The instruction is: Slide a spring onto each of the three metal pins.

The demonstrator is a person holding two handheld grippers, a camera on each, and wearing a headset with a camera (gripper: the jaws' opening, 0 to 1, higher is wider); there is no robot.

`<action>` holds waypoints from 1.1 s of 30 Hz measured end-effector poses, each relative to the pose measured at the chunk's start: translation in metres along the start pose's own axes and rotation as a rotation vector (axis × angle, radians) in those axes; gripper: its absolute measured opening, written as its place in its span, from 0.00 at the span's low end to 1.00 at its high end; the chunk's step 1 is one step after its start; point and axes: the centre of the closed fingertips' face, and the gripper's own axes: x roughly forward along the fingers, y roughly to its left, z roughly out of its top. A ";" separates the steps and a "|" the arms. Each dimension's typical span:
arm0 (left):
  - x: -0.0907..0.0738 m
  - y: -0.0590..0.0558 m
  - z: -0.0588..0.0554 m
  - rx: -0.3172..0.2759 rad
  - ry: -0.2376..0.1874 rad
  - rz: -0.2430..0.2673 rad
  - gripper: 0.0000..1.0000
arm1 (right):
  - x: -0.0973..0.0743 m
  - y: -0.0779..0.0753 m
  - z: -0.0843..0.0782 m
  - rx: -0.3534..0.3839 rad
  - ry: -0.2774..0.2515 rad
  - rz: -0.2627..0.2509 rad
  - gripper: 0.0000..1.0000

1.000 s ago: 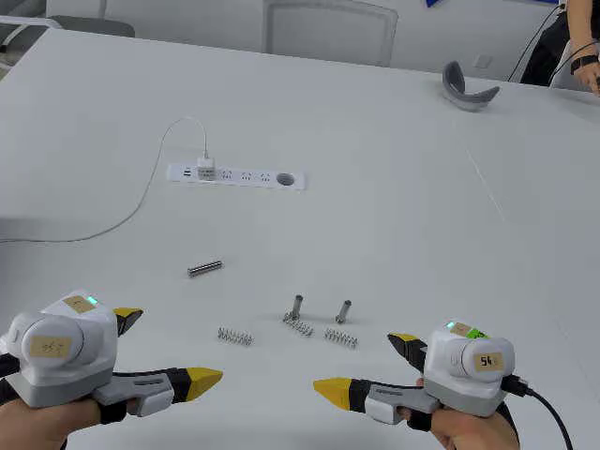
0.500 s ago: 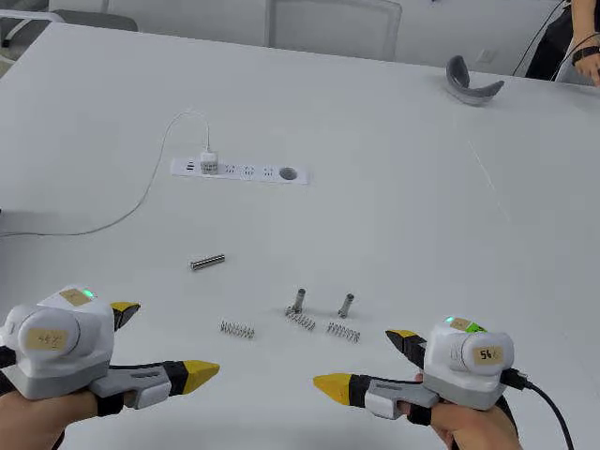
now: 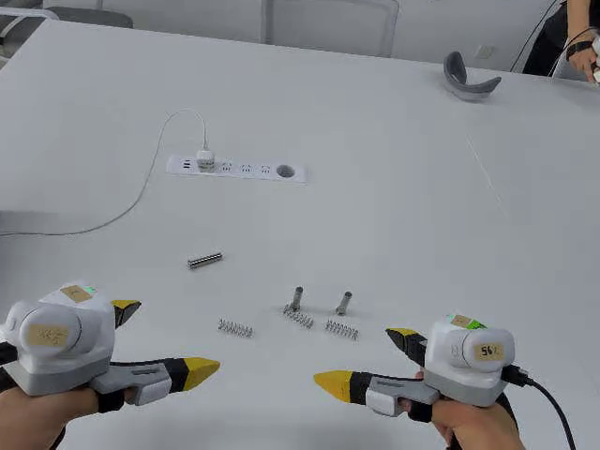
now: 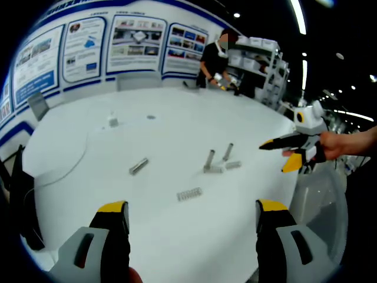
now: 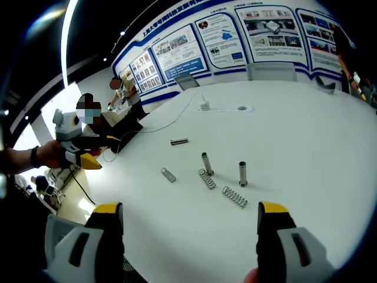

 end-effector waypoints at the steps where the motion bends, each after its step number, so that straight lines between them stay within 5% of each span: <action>1: 0.000 0.001 0.000 0.001 0.001 0.000 0.90 | 0.000 0.000 0.000 0.001 0.000 0.002 0.96; 33: 0.031 0.015 0.009 0.050 0.045 -0.015 0.88 | 0.003 0.002 -0.005 0.017 0.013 0.010 0.95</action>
